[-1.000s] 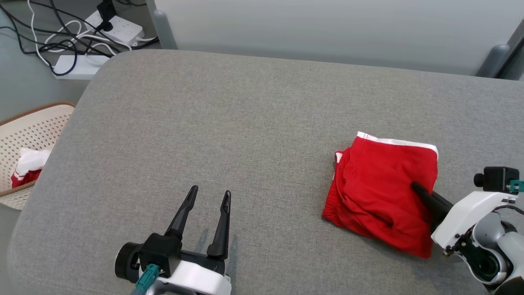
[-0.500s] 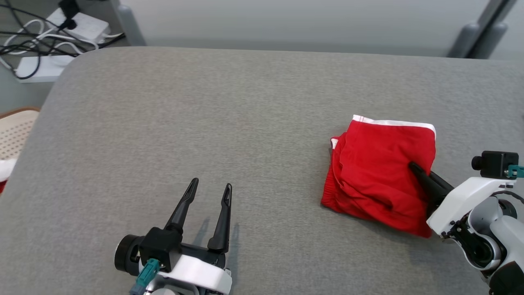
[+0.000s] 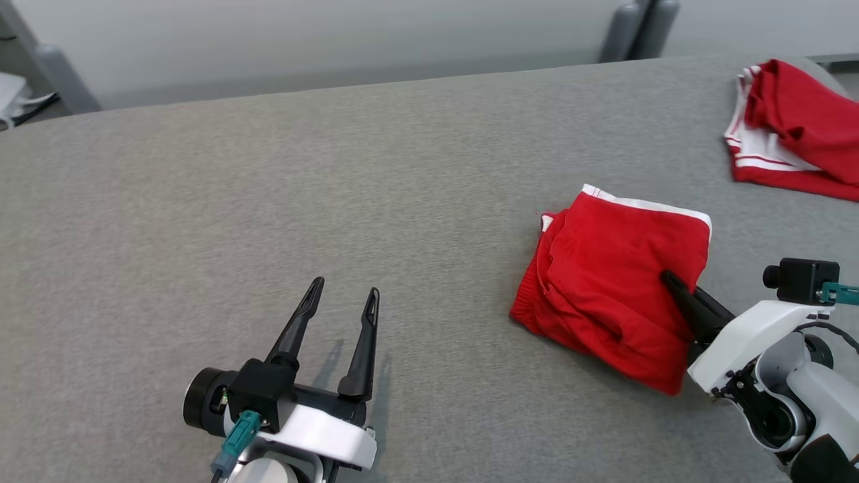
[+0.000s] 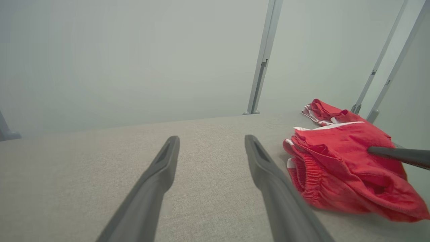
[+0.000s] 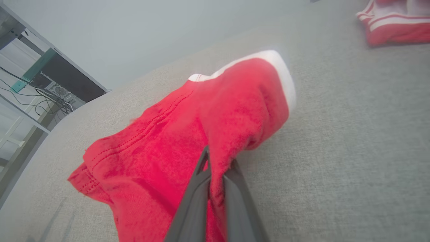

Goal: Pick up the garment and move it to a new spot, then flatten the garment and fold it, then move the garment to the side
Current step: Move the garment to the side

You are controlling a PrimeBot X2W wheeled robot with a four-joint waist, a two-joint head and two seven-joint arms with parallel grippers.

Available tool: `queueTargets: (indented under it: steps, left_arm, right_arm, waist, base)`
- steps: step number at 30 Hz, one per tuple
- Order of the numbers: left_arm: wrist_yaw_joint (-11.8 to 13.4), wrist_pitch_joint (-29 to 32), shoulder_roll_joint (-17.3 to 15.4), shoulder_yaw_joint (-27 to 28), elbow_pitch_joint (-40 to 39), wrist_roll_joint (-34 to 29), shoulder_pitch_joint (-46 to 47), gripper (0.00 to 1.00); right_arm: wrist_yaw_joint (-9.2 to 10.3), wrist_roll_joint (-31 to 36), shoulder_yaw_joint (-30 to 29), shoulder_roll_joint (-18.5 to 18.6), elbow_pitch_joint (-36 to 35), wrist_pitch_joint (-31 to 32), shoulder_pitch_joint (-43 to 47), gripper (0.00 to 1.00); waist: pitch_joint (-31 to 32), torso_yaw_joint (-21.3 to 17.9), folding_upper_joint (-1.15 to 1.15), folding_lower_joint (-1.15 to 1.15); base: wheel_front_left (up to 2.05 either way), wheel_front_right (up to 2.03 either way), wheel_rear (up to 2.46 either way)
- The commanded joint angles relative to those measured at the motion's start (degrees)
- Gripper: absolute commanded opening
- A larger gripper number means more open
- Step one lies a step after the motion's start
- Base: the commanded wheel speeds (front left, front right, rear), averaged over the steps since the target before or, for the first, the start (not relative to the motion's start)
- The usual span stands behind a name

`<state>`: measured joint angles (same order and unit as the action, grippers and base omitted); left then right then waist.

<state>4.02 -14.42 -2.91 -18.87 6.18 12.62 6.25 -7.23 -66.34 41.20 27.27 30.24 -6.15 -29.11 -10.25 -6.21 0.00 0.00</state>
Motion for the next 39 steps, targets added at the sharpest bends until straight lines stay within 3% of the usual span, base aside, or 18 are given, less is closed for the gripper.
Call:
queueTargets:
  steps: [1,11,18,28,39]
  left_arm:
    - [-0.3,-0.6,-0.3,1.9,-1.1,-0.5,2.0,1.0]
    - [-0.3,-0.6,-1.0,1.5,-0.9,-0.9,2.0,1.0]
    - [-0.4,0.3,-1.6,0.7,-1.6,-1.3,2.5,1.0]
    - [-0.7,2.3,-2.1,-1.4,-4.0,-2.4,3.8,1.0]
    - [-0.6,5.6,-2.7,-3.6,-11.7,-4.4,6.7,1.0]
  right_arm:
    - [-0.25,-0.7,0.6,0.7,-0.8,-1.2,-0.8,0.0]
    - [-0.25,-2.5,3.6,0.4,-0.2,-2.7,-1.8,0.0]
    - [-0.25,-3.9,4.8,1.0,-0.1,-3.9,-4.0,0.0]
    - [-0.25,-8.3,2.8,2.5,-0.8,-5.5,-12.6,0.0]
    - [-0.25,-9.9,0.2,7.6,1.9,-6.7,-29.0,0.0]
  waist:
    - [0.3,-2.8,0.0,0.0]
    - [0.4,-9.4,0.0,0.0]
    - [-1.0,-11.2,0.0,0.0]
    - [-5.7,-8.8,0.0,0.0]
    - [-14.2,-4.2,0.0,0.0]
  base:
    - [0.0,0.0,0.0]
    - [0.0,0.0,0.0]
    - [0.0,0.0,0.0]
    - [0.0,0.0,0.0]
    - [0.0,0.0,0.0]
